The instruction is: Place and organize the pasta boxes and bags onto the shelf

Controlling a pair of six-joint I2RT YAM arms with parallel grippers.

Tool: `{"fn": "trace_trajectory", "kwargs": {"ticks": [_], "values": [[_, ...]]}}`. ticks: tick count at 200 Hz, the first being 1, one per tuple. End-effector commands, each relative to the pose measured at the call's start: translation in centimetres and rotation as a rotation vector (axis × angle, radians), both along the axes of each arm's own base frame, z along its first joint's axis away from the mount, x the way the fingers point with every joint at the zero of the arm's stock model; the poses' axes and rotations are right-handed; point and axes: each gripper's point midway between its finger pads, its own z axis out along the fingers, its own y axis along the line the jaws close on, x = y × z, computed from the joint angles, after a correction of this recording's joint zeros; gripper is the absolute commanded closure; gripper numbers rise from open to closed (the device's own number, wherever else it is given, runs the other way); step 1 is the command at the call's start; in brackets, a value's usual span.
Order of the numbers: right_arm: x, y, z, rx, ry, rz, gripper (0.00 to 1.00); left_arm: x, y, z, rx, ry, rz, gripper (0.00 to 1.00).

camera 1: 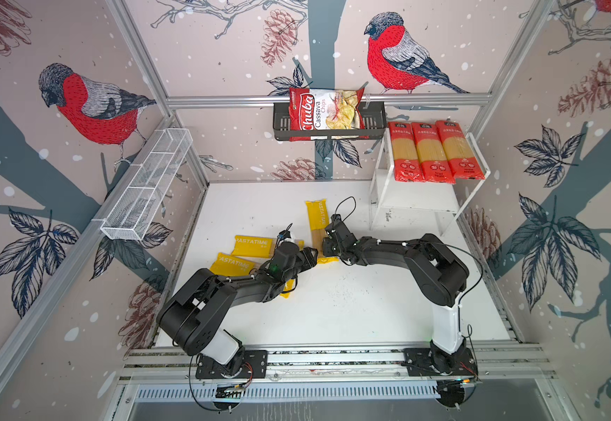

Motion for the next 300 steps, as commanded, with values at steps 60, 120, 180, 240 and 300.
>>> {"fn": "trace_trajectory", "kwargs": {"ticks": [60,120,180,240,300], "values": [[-8.1,-3.2,-5.0,-0.115,0.145,0.047,0.47,-2.1,0.0,0.1,-0.056,0.01,-0.015,0.37],[-12.8,-6.4,-6.0,-0.159,0.162,0.026,0.48,-3.8,-1.8,-0.3,-0.064,0.004,-0.06,0.37],[-17.6,-8.5,-5.7,-0.198,0.152,0.033,0.49,-5.7,-2.7,-1.2,-0.066,0.02,-0.106,0.37],[-22.1,-8.1,-3.4,-0.228,0.127,0.145,0.49,-6.6,-2.2,-1.6,-0.051,0.021,-0.115,0.38],[-17.8,-7.2,4.0,0.021,0.036,0.072,0.46,-7.0,-2.2,-1.5,-0.013,0.013,-0.123,0.38]]}}
